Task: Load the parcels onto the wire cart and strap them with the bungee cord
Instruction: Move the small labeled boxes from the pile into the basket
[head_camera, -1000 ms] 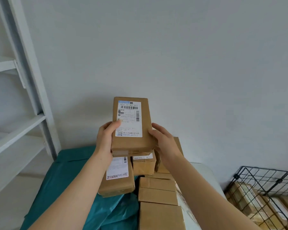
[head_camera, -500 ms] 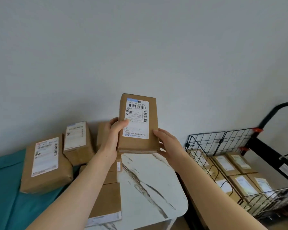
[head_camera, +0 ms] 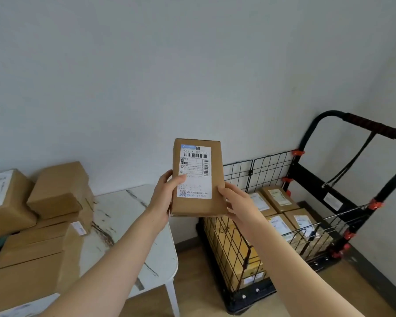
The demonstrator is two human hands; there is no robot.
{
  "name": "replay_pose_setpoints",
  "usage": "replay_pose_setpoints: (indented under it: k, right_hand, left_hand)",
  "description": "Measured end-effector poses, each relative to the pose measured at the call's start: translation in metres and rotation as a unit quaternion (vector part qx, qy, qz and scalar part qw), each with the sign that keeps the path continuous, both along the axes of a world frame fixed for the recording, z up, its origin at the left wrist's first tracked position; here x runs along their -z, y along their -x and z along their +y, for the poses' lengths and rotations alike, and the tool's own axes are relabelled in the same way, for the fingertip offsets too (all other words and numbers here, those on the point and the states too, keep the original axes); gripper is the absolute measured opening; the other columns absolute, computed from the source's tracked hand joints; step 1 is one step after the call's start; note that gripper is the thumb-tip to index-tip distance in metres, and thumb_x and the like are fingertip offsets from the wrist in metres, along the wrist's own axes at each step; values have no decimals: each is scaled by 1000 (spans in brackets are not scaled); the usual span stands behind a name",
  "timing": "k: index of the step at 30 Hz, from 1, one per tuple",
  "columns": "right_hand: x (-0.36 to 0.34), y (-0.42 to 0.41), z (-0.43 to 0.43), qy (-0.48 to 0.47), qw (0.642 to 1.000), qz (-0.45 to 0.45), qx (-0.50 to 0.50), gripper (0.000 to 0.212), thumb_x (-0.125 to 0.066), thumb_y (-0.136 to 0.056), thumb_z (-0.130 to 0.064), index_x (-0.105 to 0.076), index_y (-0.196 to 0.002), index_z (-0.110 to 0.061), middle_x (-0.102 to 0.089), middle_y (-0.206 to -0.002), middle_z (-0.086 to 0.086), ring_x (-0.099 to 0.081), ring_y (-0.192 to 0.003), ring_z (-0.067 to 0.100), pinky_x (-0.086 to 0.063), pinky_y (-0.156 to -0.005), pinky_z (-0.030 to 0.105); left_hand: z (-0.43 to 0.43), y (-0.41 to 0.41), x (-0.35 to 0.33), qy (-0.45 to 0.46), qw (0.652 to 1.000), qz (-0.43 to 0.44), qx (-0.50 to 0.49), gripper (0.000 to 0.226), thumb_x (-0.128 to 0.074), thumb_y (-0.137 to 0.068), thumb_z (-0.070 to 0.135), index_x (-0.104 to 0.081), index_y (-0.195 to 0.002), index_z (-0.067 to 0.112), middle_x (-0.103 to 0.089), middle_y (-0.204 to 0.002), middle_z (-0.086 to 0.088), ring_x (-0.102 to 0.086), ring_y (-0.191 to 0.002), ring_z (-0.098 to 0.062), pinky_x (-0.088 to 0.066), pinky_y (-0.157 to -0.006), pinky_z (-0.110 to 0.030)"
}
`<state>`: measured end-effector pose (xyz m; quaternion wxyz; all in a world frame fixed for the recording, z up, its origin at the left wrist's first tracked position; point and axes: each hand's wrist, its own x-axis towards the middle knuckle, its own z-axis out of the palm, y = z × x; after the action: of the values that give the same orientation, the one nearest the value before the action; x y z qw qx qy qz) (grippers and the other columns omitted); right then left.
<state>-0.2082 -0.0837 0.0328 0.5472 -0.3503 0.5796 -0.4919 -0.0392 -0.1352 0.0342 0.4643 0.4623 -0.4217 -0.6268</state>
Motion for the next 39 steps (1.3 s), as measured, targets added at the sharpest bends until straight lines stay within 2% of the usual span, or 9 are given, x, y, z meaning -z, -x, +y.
replay_pose_setpoints:
  k: [6, 11, 14, 16, 21, 25, 29, 32, 39]
  right_hand:
    - [18, 73, 1, -13, 998, -17, 53, 25, -55, -94, -26, -55, -119, -30, -62, -109, -6, -56, -100, 12, -45, -83, 30]
    - [44, 113, -17, -43, 995, -1, 91, 39, -59, -91, -24, -54, -129, -26, -61, -118, -2, -54, -109, 18, -43, -99, 40]
    - [60, 143, -34, -68, 993, 10, 100, 35, -57, -92, -21, -55, -126, -26, -63, -116, -1, -56, -111, 19, -41, -104, 43]
    - [72, 161, -50, -88, 990, 17, 104, 30, -56, -92, -18, -53, -120, -26, -63, -113, 0, -58, -108, 18, -45, -100, 41]
    - [112, 193, -96, -166, 981, 47, 85, 35, -58, -91, -19, -52, -125, -19, -63, -112, 1, -59, -102, 16, -47, -88, 34]
    - [157, 205, -126, -243, 966, 68, 63, 41, -61, -87, -25, -51, -127, -18, -62, -116, 2, -58, -107, 18, -48, -86, 35]
    - [193, 214, -140, -330, 938, 90, 45, 43, -63, -85, -25, -49, -125, -18, -59, -118, 5, -56, -107, 22, -49, -92, 38]
    - [214, 225, -149, -384, 919, 87, 13, 45, -66, -84, -24, -50, -125, -15, -59, -118, 7, -57, -107, 23, -50, -92, 38]
    - [249, 242, -172, -443, 883, 115, -103, 39, -65, -83, -25, -47, -117, -16, -58, -118, 5, -55, -108, 22, -48, -94, 37]
  left_hand:
    - [-11, 75, 15, -31, 995, -74, 59, 42, -57, -90, 28, -46, -131, 23, -64, -117, 0, -60, -97, -10, -47, -69, -27]
    - [-43, 123, 39, -75, 986, -112, 100, 23, -57, -91, 29, -56, -113, 22, -67, -112, -1, -61, -97, -13, -47, -77, -32]
    - [-72, 155, 63, -115, 978, -125, 117, 47, -64, -83, 35, -52, -124, 15, -69, -107, -2, -65, -96, -18, -50, -70, -32]
    - [-90, 175, 81, -145, 971, -138, 130, 61, -68, -77, 36, -48, -129, 12, -70, -105, -3, -67, -96, -20, -53, -79, -38]
    - [-126, 208, 127, -243, 955, -139, 96, 80, -70, -77, 29, -24, -139, 7, -61, -114, -9, -59, -106, -25, -43, -100, -49]
    - [-144, 220, 170, -302, 940, -138, 85, 76, -66, -80, 19, -23, -142, 15, -57, -116, -8, -57, -105, -25, -45, -97, -47]
    - [-147, 236, 202, -364, 916, -150, 75, 61, -60, -82, 6, -30, -136, 12, -55, -109, -6, -56, -95, -24, -48, -83, -39]
    - [-145, 248, 221, -405, 891, -191, 75, 60, -55, -82, 3, -31, -137, 9, -56, -115, -10, -56, -106, -30, -49, -92, -43]
    - [-146, 265, 257, -470, 860, -198, 14, 55, -48, -84, -6, -37, -136, 3, -58, -123, -16, -58, -108, -32, -52, -86, -40]
